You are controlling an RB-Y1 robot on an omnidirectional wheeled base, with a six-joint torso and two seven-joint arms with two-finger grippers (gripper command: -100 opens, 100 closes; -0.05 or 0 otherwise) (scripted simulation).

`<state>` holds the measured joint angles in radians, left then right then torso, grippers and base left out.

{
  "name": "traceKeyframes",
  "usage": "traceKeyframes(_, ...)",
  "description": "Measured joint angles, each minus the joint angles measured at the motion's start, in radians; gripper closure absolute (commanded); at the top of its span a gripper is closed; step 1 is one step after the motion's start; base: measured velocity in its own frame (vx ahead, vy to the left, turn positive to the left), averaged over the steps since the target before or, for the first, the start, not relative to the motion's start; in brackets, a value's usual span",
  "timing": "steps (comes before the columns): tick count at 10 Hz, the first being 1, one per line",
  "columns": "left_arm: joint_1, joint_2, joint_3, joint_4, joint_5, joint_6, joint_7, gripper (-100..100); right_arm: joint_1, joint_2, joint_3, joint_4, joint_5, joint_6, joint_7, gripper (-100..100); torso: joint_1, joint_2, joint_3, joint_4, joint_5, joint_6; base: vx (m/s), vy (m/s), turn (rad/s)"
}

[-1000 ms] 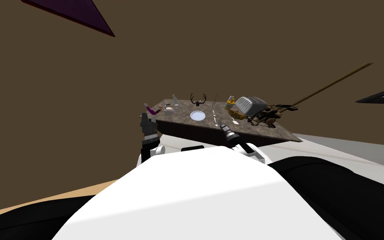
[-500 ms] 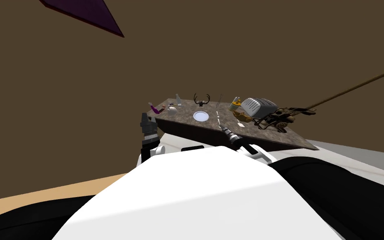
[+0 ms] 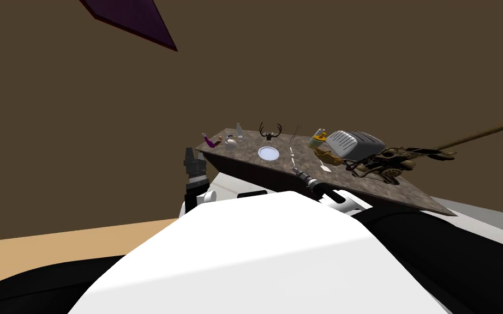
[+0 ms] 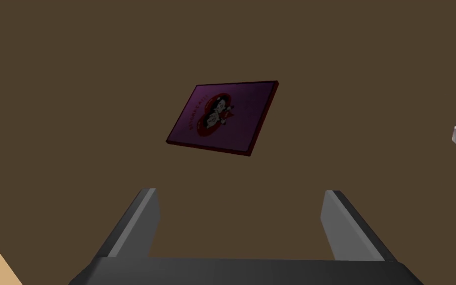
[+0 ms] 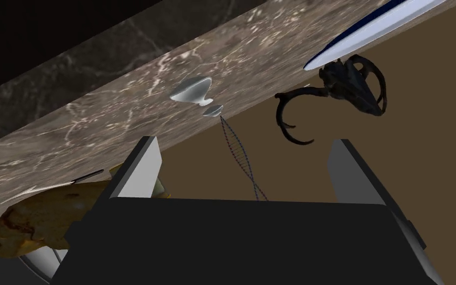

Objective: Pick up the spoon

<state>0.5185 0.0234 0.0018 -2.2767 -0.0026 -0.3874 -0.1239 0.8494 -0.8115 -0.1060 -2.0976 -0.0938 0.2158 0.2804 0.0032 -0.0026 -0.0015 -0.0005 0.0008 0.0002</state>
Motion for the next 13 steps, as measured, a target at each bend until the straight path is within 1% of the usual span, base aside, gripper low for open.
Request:
traceKeyframes(1, 0.000, 0.000, 0.000, 0.000, 0.000, 0.000, 0.000, 0, 0.003, -0.022, 0.005, 0.014, 0.013, 0.032, 0.007, -100, 0.000, 0.000, 0.000, 0.000, 0.000, 0.000, 0.072, 0.047, 0.165)
traceKeyframes(2, 0.000, 0.000, 0.000, 0.000, 0.000, 0.000, 0.000, 0, 0.034, -0.040, 0.000, 0.023, 0.027, 0.048, 0.014, -100, 0.000, -0.001, -0.001, 0.000, 0.000, 0.000, 0.056, 0.027, 0.055)
traceKeyframes(3, 0.000, 0.000, 0.000, 0.000, 0.000, 0.000, 0.000, 0, 0.032, -0.064, 0.000, 0.041, 0.025, 0.054, 0.014, -100, -0.001, -0.001, -0.001, 0.000, 0.000, 0.000, 0.043, 0.028, 0.115)
traceKeyframes(4, 0.000, 0.000, 0.000, 0.000, 0.000, 0.000, 0.000, 0, 0.043, -0.097, -0.006, 0.055, 0.023, 0.063, 0.010, -100, -0.001, 0.000, 0.000, 0.000, 0.000, 0.000, 0.050, 0.026, 0.154)
traceKeyframes(5, 0.000, 0.000, 0.000, 0.000, 0.000, 0.000, 0.000, 0, 0.051, -0.128, -0.009, 0.061, 0.028, 0.087, 0.008, -100, -0.001, 0.000, 0.000, 0.000, 0.000, 0.000, 0.062, 0.030, 0.142)
traceKeyframes(6, 0.000, 0.000, 0.000, 0.000, 0.000, 0.000, 0.000, 0, 0.065, -0.141, -0.005, 0.077, 0.046, 0.101, 0.012, -100, -0.001, -0.001, 0.000, 0.000, 0.000, 0.000, 0.070, 0.034, 0.126)
traceKeyframes(7, 0.000, 0.000, 0.000, 0.000, 0.000, 0.000, 0.000, 0, 0.073, -0.177, -0.007, 0.094, 0.050, 0.116, 0.010, -100, -0.001, -0.001, -0.001, 0.000, 0.000, 0.000, 0.067, 0.022, 0.122)
traceKeyframes(8, 0.000, 0.000, 0.000, 0.000, 0.000, 0.000, 0.000, 0, 0.093, -0.207, -0.014, 0.106, 0.055, 0.125, 0.006, -100, -0.001, -0.001, -0.001, 0.000, 0.000, 0.000, 0.065, 0.021, 0.131)
traceKeyframes(10, 0.000, 0.000, 0.000, 0.000, 0.000, 0.000, 0.000, 0, 0.118, -0.245, -0.015, 0.118, 0.079, 0.152, 0.004, -100, -0.001, -0.001, -0.001, 0.000, 0.000, 0.000, 0.060, 0.027, 0.103)
traceKeyframes(11, 0.000, 0.000, 0.000, 0.000, 0.000, 0.000, 0.000, 0, 0.139, -0.266, -0.023, 0.118, 0.086, 0.163, 0.000, -100, -0.001, 0.000, 0.000, 0.000, 0.000, 0.000, 0.052, 0.021, 0.107)
traceKeyframes(13, 0.000, 0.000, 0.000, 0.000, 0.000, 0.000, 0.000, 0, 0.154, -0.300, -0.021, 0.137, 0.107, 0.181, -0.006, -100, -0.002, 0.000, 0.000, 0.000, 0.000, 0.001, 0.034, 0.007, 0.038)
